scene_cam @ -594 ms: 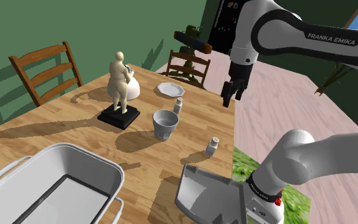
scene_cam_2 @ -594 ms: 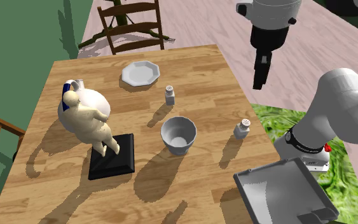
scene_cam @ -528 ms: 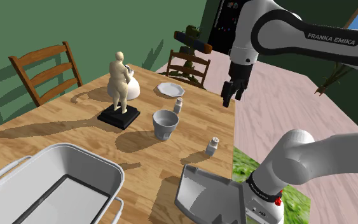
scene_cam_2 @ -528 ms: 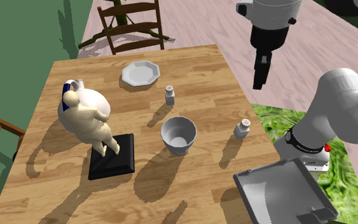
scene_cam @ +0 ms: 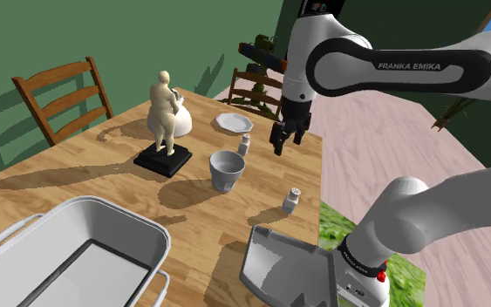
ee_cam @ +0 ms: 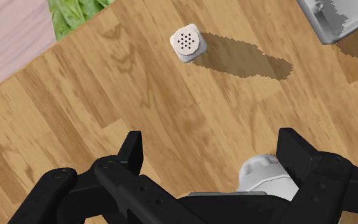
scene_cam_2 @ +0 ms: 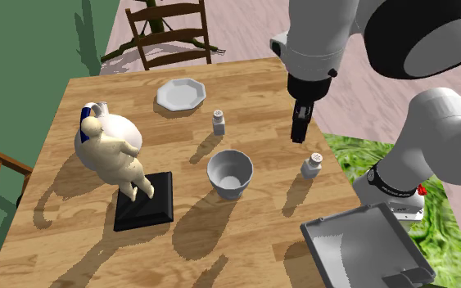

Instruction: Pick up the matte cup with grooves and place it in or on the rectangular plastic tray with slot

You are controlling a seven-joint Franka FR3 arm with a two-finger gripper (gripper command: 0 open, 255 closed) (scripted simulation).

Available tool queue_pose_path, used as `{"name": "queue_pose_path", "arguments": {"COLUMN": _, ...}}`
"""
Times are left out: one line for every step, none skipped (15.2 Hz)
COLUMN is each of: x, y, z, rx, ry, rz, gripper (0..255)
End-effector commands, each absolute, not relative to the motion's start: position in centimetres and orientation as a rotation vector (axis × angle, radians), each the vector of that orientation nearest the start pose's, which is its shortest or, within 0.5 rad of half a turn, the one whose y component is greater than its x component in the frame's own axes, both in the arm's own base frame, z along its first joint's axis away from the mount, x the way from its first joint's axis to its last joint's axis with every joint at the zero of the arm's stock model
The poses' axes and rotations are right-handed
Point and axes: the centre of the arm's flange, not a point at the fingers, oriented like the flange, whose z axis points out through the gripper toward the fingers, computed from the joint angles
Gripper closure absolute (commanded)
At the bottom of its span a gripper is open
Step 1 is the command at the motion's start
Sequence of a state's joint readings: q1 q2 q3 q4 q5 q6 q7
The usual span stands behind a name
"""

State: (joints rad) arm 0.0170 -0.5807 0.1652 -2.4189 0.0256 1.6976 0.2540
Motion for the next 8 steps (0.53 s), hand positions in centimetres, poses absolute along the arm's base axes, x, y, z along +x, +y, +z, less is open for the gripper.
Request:
{"name": "queue_pose_path", "arguments": {"x": 36.9, "y": 9.2, "z": 48.7, "rx": -3.233, "ry": 0.180, "rz": 0.185, "gripper": 0}}
{"name": "queue_pose_path", "arguments": {"x": 37.6, "y": 10.1, "z": 48.1, "rx": -3.238, "ry": 0.181, "rz": 0.175, "gripper": 0}}
{"name": "queue_pose_path", "arguments": {"x": 38.4, "y": 10.9, "z": 47.5, "rx": -3.244, "ry": 0.182, "rz": 0.164, "gripper": 0}}
{"name": "queue_pose_path", "arguments": {"x": 39.1, "y": 11.8, "z": 46.9, "rx": -3.249, "ry": 0.183, "rz": 0.153, "gripper": 0}}
{"name": "queue_pose_path", "arguments": {"x": 39.9, "y": 12.6, "z": 46.3, "rx": -3.254, "ry": 0.183, "rz": 0.142, "gripper": 0}}
{"name": "queue_pose_path", "arguments": {"x": 40.7, "y": 13.5, "z": 45.7, "rx": -3.259, "ry": 0.184, "rz": 0.131, "gripper": 0}}
{"name": "queue_pose_path", "arguments": {"x": 41.5, "y": 14.4, "z": 45.0, "rx": -3.264, "ry": 0.185, "rz": 0.120, "gripper": 0}}
{"name": "queue_pose_path", "arguments": {"x": 42.2, "y": 15.2, "z": 44.4, "rx": -3.269, "ry": 0.186, "rz": 0.109, "gripper": 0}}
